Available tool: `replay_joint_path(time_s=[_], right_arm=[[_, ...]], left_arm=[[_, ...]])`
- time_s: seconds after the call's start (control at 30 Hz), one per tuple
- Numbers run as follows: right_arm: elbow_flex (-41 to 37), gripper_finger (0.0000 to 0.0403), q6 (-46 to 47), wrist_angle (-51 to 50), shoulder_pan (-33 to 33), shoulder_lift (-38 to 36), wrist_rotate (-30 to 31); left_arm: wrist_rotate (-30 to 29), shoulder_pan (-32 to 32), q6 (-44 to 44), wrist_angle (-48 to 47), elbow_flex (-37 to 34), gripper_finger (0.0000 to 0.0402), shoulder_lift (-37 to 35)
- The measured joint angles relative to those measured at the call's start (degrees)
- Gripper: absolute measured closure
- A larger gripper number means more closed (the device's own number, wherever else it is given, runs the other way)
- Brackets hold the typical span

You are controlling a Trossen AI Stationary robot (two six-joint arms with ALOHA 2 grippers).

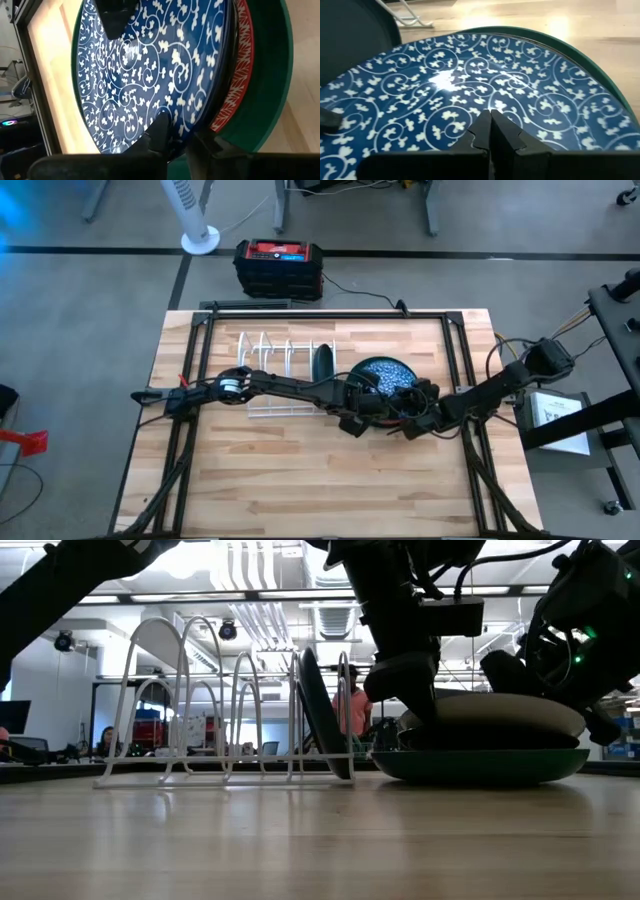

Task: Sort dishes
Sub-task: Put the blue patterned plate into the dish rack

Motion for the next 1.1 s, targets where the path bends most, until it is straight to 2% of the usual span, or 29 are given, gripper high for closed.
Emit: replay_joint_path(time_s=[0.9, 1.1], right_arm=[[1.14, 0.0402, -5.22, -0.34, 0.11, -3.3, 2.49], [1.99, 0.0381, -5.75, -0.47, 0.09, -3.3, 3.48]], left_arm=[[-0.47, -1.05, -3.34, -0.85, -0.2, 0.0384, 0.2], [-0.49, -1.33, -3.76, -0.98, -0.22, 0.0386, 0.24]])
